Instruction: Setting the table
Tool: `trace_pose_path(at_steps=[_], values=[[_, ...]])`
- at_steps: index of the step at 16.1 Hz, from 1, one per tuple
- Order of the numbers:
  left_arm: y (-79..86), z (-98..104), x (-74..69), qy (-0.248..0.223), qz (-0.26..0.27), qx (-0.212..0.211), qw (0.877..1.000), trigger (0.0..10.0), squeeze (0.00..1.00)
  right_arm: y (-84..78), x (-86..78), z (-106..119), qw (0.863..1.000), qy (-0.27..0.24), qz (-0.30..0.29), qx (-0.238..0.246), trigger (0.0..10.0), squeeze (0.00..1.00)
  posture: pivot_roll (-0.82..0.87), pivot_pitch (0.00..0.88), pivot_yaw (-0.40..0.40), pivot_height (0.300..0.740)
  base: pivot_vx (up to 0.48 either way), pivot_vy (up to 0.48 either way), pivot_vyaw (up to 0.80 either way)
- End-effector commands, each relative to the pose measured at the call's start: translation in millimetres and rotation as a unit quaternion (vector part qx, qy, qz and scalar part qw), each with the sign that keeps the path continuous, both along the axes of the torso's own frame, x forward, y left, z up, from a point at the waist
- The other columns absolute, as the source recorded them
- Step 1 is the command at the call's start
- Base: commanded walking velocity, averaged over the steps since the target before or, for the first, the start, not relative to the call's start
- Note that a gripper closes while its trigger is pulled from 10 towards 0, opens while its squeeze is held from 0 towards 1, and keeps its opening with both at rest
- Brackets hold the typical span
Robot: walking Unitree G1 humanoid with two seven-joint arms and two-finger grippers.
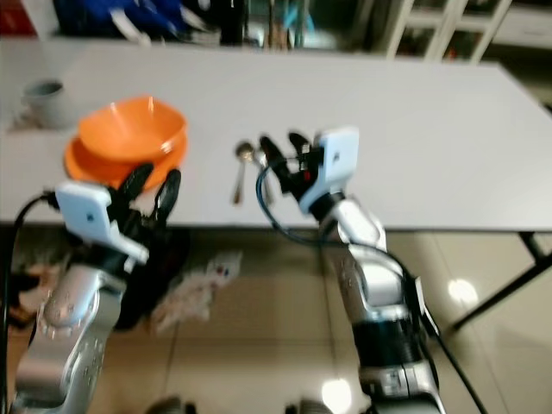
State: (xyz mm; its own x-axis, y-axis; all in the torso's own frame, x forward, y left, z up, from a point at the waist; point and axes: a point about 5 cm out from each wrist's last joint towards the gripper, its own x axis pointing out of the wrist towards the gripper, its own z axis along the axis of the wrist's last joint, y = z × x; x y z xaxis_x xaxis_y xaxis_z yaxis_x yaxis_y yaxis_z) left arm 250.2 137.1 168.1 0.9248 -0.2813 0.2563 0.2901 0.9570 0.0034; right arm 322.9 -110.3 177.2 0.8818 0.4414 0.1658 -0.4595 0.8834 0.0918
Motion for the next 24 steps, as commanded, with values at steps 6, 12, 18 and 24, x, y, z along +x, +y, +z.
trace_pose_path(at_steps=[6,12,18,24], values=[[-1.0,-77.2,2.3,0.127,-0.052,0.046,0.989,10.0,0.0,-65.0,-9.6,-105.7,0.963,0.145,-0.164,-0.158,10.0,0.0,-0.11,0.09,0.019,0.74,0.0,-0.429,0.0],[83.7,-212.5,-48.2,0.423,0.089,0.081,0.898,10.0,0.0,-102.6,-82.1,-219.8,0.853,0.399,-0.173,-0.289,10.0,0.0,-0.12,0.08,0.012,0.74,0.0,-0.43,0.0],[115.4,-261.0,-140.5,0.579,0.232,-0.001,0.782,10.0,0.0,-127.8,-162.6,-262.9,0.75,0.522,-0.174,-0.366,10.0,0.0,-0.11,0.094,0.011,0.74,0.0,-0.408,0.0],[113.1,-267.2,-154.1,0.597,0.258,0.012,0.759,10.0,0.0,-126.6,-160.4,-261.2,0.754,0.467,-0.181,-0.425,10.0,0.0,-0.1,0.089,0.004,0.74,0.0,0.0,0.0]])
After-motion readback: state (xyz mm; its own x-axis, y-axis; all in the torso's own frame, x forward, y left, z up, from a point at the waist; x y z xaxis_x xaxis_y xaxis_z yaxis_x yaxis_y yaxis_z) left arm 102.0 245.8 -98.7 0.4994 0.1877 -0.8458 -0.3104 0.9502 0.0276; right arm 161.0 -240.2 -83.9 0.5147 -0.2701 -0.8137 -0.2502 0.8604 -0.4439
